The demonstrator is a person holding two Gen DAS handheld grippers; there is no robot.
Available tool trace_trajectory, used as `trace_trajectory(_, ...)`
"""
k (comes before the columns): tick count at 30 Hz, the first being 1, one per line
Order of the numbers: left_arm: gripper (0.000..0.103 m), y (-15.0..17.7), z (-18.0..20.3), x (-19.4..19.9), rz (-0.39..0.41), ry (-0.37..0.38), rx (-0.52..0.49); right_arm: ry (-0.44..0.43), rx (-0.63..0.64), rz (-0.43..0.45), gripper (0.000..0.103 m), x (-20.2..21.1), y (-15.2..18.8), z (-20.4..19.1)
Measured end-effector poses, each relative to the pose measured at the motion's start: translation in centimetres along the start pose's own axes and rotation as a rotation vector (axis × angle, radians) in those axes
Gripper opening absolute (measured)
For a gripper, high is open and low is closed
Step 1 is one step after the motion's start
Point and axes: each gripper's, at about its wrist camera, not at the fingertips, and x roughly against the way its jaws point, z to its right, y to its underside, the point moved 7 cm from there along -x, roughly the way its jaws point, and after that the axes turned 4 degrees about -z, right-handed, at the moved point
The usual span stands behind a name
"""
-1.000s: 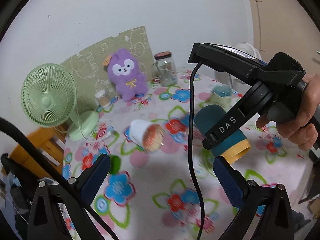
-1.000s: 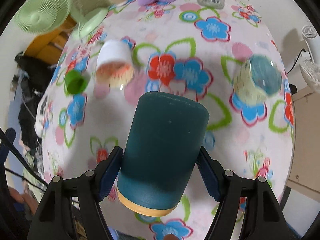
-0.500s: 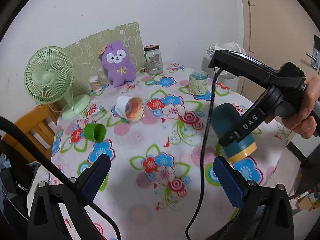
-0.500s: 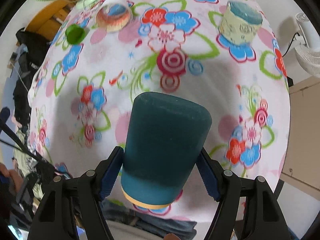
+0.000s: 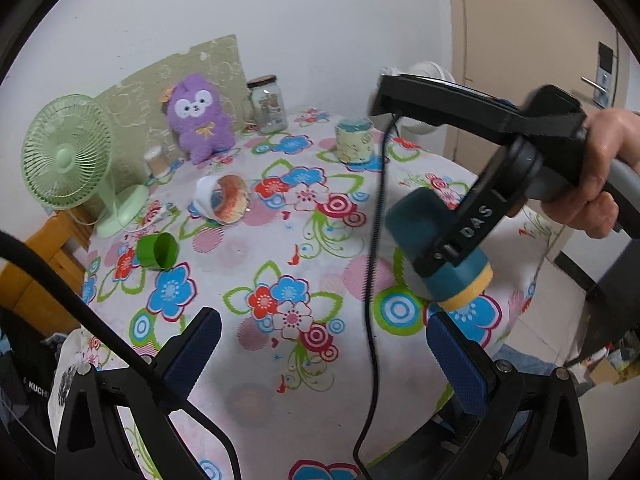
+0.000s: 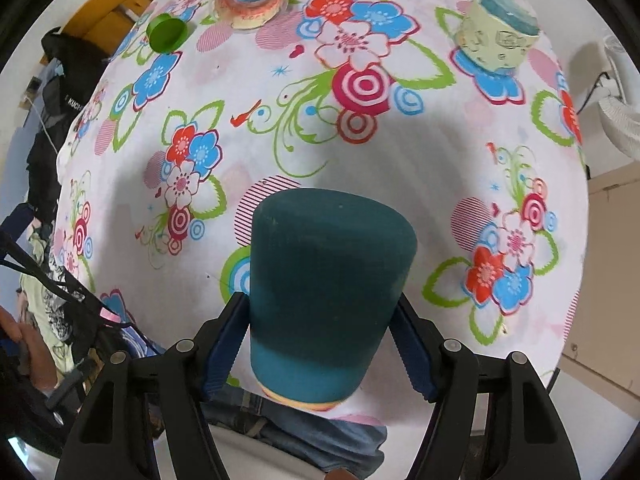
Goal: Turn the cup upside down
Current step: 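Lift the teal cup with the right gripper and carry it toward the person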
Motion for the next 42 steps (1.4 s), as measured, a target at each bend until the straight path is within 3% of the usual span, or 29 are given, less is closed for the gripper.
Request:
trace_trajectory(9,0.103,0.2,1.3,-0.7,-0.028,0.025,-0.067,-0.003,0.079,-0.036,0.072,-1.7,-0.4,-1.2)
trace_trajectory(14,0.103,0.1,1.6,-0.8,-0.029,0.037,-0.073,0.023,0.115,-0.034,0.093,-1.3,-0.6,-1.7)
trace_trajectory(26,0.103,-1.1,1.5,1.8,0.006,0.055,-0.036,-0.062,0.144,0.043,0.095,2.2,0.3,-1.0)
trace_trajectory(35,0.103,-3.5,1.4,4.6,0.056,0.038,-0.012,-0.157,0.207,0.196,0.097,6.1,4.7,1.9)
trace_trajectory(42,0.103,-5.1,1.8,5.0,0.078,0.072,0.092,-0.212,0.282,0.292,0.101,7.4,10.4,4.9)
